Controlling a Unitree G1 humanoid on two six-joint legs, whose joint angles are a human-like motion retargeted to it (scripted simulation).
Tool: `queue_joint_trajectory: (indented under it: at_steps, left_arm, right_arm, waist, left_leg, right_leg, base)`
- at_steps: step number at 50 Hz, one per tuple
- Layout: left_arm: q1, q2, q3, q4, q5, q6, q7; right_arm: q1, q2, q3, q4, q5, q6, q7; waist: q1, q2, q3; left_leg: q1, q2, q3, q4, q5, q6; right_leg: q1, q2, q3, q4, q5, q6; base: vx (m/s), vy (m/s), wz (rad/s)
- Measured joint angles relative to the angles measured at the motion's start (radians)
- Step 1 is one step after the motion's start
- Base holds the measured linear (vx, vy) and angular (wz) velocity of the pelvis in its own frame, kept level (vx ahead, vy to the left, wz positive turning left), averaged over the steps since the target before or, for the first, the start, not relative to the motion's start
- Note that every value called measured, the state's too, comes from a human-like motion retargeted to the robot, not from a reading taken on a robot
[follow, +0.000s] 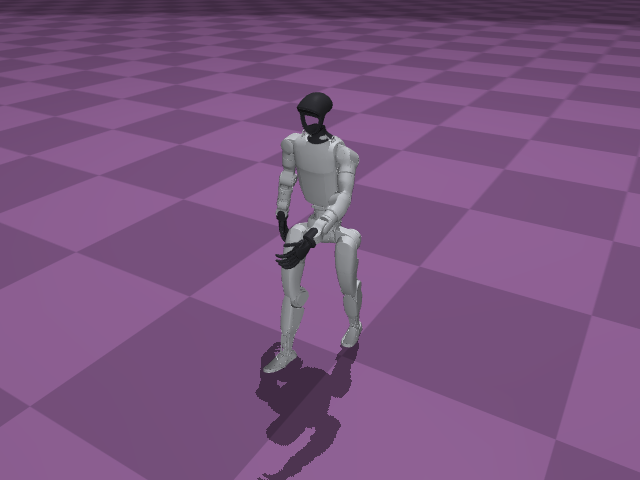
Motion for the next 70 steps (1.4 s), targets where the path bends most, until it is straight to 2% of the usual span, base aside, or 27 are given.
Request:
queue_joint_trajectory:
  at_steps: [3, 8, 11, 13, 15, 19, 22, 25, 26, 27, 30, 32, 35, 39, 42, 45, 47, 49, 52, 55, 59, 62, 65, 67, 70]
  left_arm:
    - [0.084, -0.014, 0.007, -0.019, 0.002, 0.005, -0.022]
    - [0.307, -0.040, 0.004, 0.030, 0.040, 0.046, -0.061]
    - [0.466, -0.065, 0.011, 0.117, 0.094, 0.085, -0.062]
    - [0.581, -0.079, 0.023, 0.186, 0.152, 0.102, -0.062]
    - [0.676, -0.090, 0.046, 0.266, 0.188, 0.123, -0.044]
    - [0.826, -0.092, 0.092, 0.407, 0.222, 0.153, -0.017]
    - [0.924, -0.079, 0.114, 0.459, 0.219, 0.161, -0.020]
    - [1.008, -0.063, 0.132, 0.459, 0.184, 0.157, -0.026]
    - [1.018, -0.058, 0.147, 0.453, 0.152, 0.152, -0.004]
    - [1.031, -0.055, 0.163, 0.446, 0.128, 0.147, 0.012]
    - [1.073, -0.062, 0.225, 0.427, 0.143, 0.129, 0.005]
    - [1.085, -0.076, 0.266, 0.427, 0.177, 0.119, -0.002]
    - [1.064, -0.098, 0.302, 0.437, 0.194, 0.115, -0.006]
    - [0.982, -0.118, 0.285, 0.444, 0.168, 0.110, -0.012]
    - [0.893, -0.122, 0.216, 0.435, 0.151, 0.078, -0.022]
    - [0.770, -0.114, 0.148, 0.419, 0.182, 0.067, -0.030]
    - [0.667, -0.101, 0.103, 0.404, 0.199, 0.064, -0.024]
    - [0.553, -0.085, 0.065, 0.386, 0.207, 0.065, -0.011]
    - [0.380, -0.059, 0.020, 0.350, 0.200, 0.068, 0.001]
    - [0.225, -0.033, -0.013, 0.298, 0.177, 0.056, -0.006]
    - [0.075, -0.001, -0.034, 0.199, 0.118, 0.025, -0.028]
    - [0.006, 0.016, -0.030, 0.109, 0.052, -0.002, -0.037]
    - [-0.044, 0.022, -0.012, 0.029, -0.014, -0.003, 0.001]
    - [-0.037, 0.026, -0.006, -0.023, -0.023, -0.012, -0.004]
    - [0.018, 0.021, 0.005, -0.080, -0.007, -0.005, -0.036]
  right_arm:
    - [-0.043, 0.002, -0.009, 0.002, -0.014, 0.000, -0.016]
    - [-0.140, 0.002, -0.016, -0.019, -0.005, 0.010, -0.076]
    - [-0.208, -0.007, 0.007, -0.047, 0.040, 0.011, -0.103]
    - [-0.251, -0.018, 0.014, -0.071, 0.065, -0.029, -0.112]
    - [-0.305, -0.030, 0.019, -0.092, 0.066, -0.058, -0.138]
    - [-0.427, -0.049, 0.045, -0.122, 0.056, -0.064, -0.179]
    - [-0.510, -0.064, 0.063, -0.145, 0.055, -0.064, -0.192]
    - [-0.573, -0.076, 0.072, -0.176, 0.053, -0.068, -0.212]
    - [-0.597, -0.081, 0.087, -0.187, 0.058, -0.039, -0.196]
    - [-0.616, -0.086, 0.093, -0.201, 0.057, -0.020, -0.190]
    - [-0.624, -0.091, 0.057, -0.264, 0.021, -0.042, -0.225]
    - [-0.601, -0.090, 0.035, -0.303, 0.000, -0.064, -0.227]
    - [-0.549, -0.085, 0.023, -0.351, -0.019, -0.083, -0.206]
    - [-0.436, -0.063, 0.020, -0.370, -0.021, -0.100, -0.178]
    - [-0.323, -0.040, 0.019, -0.339, 0.006, -0.146, -0.158]
    - [-0.210, -0.018, 0.018, -0.277, 0.025, -0.136, -0.105]
    - [-0.151, -0.009, 0.022, -0.216, 0.036, -0.122, -0.077]
    - [-0.104, -0.004, 0.026, -0.151, 0.035, -0.107, -0.055]
    - [-0.048, -0.003, 0.029, -0.059, 0.020, -0.090, -0.022]
    - [0.000, -0.008, 0.029, 0.002, 0.010, -0.083, 0.014]
    - [0.056, -0.019, 0.020, 0.020, 0.030, -0.085, 0.036]
    - [0.076, -0.028, 0.012, 0.005, 0.062, -0.078, 0.023]
    - [0.048, -0.028, 0.016, -0.007, 0.074, -0.007, -0.013]
    - [0.028, -0.022, -0.008, -0.007, 0.054, 0.001, -0.005]
    - [-0.014, -0.016, -0.037, 0.005, 0.029, 0.005, 0.007]
  waist:
    - [0.025, -0.003, -0.020]
    - [0.099, -0.028, -0.035]
    - [0.129, -0.066, -0.059]
    - [0.142, -0.067, -0.085]
    - [0.165, -0.059, -0.090]
    - [0.253, -0.069, -0.070]
    - [0.326, -0.083, -0.056]
    - [0.398, -0.089, -0.043]
    - [0.422, -0.091, -0.039]
    - [0.444, -0.085, -0.033]
    - [0.493, -0.013, -0.001]
    - [0.497, 0.024, 0.003]
    - [0.481, 0.040, -0.008]
    - [0.433, 0.040, -0.052]
    - [0.388, 0.051, -0.082]
    - [0.338, 0.072, -0.107]
    - [0.300, 0.079, -0.121]
    - [0.259, 0.084, -0.127]
    - [0.192, 0.094, -0.125]
    - [0.121, 0.107, -0.113]
    - [0.028, 0.108, -0.093]
    - [-0.030, 0.079, -0.078]
    - [-0.061, 0.040, -0.053]
    - [-0.058, 0.025, -0.040]
    - [-0.035, 0.020, -0.047]
  left_leg:
    - [0.021, -0.004, 0.000, 0.025, 0.017, 0.006]
    - [0.020, -0.006, 0.033, 0.188, 0.128, 0.012]
    - [-0.126, -0.032, 0.066, 0.486, 0.235, 0.070]
    - [-0.271, -0.015, 0.092, 0.723, 0.277, 0.098]
    - [-0.398, 0.017, 0.117, 0.915, 0.273, 0.124]
    - [-0.556, 0.045, 0.176, 1.045, 0.154, 0.186]
    - [-0.630, 0.042, 0.212, 0.952, 0.107, 0.202]
    - [-0.642, 0.038, 0.241, 0.684, 0.148, 0.180]
    - [-0.631, 0.039, 0.262, 0.545, 0.180, 0.163]
    - [-0.611, 0.046, 0.282, 0.405, 0.212, 0.139]
    - [-0.503, 0.102, 0.334, 0.040, 0.268, 0.025]
    - [-0.474, 0.129, 0.352, -0.075, 0.266, -0.044]
    - [-0.460, 0.140, 0.363, -0.130, 0.268, -0.091]
    - [-0.409, 0.140, 0.383, -0.130, 0.296, -0.102]
    - [-0.348, 0.148, 0.368, -0.110, 0.253, -0.100]
    - [-0.300, 0.166, 0.325, -0.083, 0.189, -0.080]
    - [-0.280, 0.166, 0.290, -0.070, 0.163, -0.059]
    - [-0.265, 0.161, 0.257, -0.059, 0.142, -0.046]
    - [-0.241, 0.153, 0.208, -0.044, 0.114, -0.039]
    - [-0.214, 0.146, 0.156, -0.030, 0.089, -0.036]
    - [-0.169, 0.126, 0.087, -0.018, 0.058, -0.028]
    - [-0.125, 0.076, 0.042, -0.012, 0.035, -0.017]
    - [-0.062, 0.021, 0.019, -0.017, 0.004, -0.015]
    - [-0.015, 0.011, 0.015, -0.017, -0.010, -0.020]
    - [0.026, 0.006, 0.012, -0.005, -0.010, -0.014]
  right_leg:
    - [0.030, 0.003, 0.028, 0.000, 0.030, 0.006]
    - [0.133, 0.008, 0.058, 0.008, -0.100, 0.018]
    - [0.169, -0.047, 0.080, 0.027, -0.149, 0.008]
    - [0.176, -0.056, 0.093, 0.042, -0.175, -0.040]
    - [0.191, -0.046, 0.108, 0.052, -0.195, -0.085]
    - [0.226, -0.041, 0.157, 0.075, -0.233, -0.126]
    - [0.238, -0.045, 0.202, 0.097, -0.254, -0.146]
    - [0.252, -0.041, 0.247, 0.113, -0.267, -0.154]
    - [0.256, -0.038, 0.256, 0.103, -0.264, -0.134]
    - [0.266, -0.028, 0.266, 0.096, -0.264, -0.120]
    - [0.356, 0.047, 0.304, 0.095, -0.277, -0.123]
    - [0.411, 0.081, 0.315, 0.098, -0.288, -0.130]
    - [0.458, 0.093, 0.320, 0.117, -0.297, -0.141]
    - [0.471, 0.101, 0.315, 0.204, -0.259, -0.155]
    - [0.452, 0.116, 0.288, 0.355, -0.156, -0.156]
    - [0.343, 0.128, 0.234, 0.631, -0.014, -0.150]
    - [0.231, 0.113, 0.190, 0.833, 0.039, -0.155]
    - [0.121, 0.093, 0.151, 0.992, 0.013, -0.177]
    - [-0.008, 0.066, 0.100, 1.097, -0.104, -0.219]
    - [-0.085, 0.050, 0.050, 1.039, -0.188, -0.239]
    - [-0.108, 0.061, 0.027, 0.732, -0.226, -0.213]
    - [-0.069, 0.046, 0.027, 0.381, -0.141, -0.170]
    - [-0.023, 0.013, -0.021, 0.081, -0.041, -0.088]
    - [-0.005, 0.012, -0.058, 0.007, -0.026, -0.036]
    - [0.013, 0.017, -0.055, 0.000, 0.026, -0.025]
  base:
    - [0.59, -0.15, -0.21]
    - [0.63, -0.24, -0.46]
    - [0.61, -0.11, -0.19]
    - [0.56, -0.10, -0.01]
    - [0.54, -0.12, -0.24]
    - [0.52, -0.08, -0.59]
    - [0.50, -0.02, -0.76]
    - [0.50, 0.03, -0.81]
    - [0.52, 0.07, -0.85]
    - [0.54, 0.10, -0.90]
    - [0.61, 0.13, -0.77]
    - [0.64, 0.18, -0.30]
    - [0.63, 0.19, 0.01]
    - [0.65, 0.21, 0.21]
    - [0.68, 0.23, 0.34]
    - [0.63, 0.23, 0.43]
    - [0.56, 0.20, 0.56]
    - [0.53, 0.17, 0.65]
    - [0.49, 0.13, 0.78]
    - [0.47, 0.08, 0.92]
    - [0.48, 0.01, 0.98]
    - [0.51, -0.05, 0.84]
    - [0.56, -0.10, 0.44]
    - [0.59, -0.13, 0.06]
    - [0.59, -0.15, -0.18]
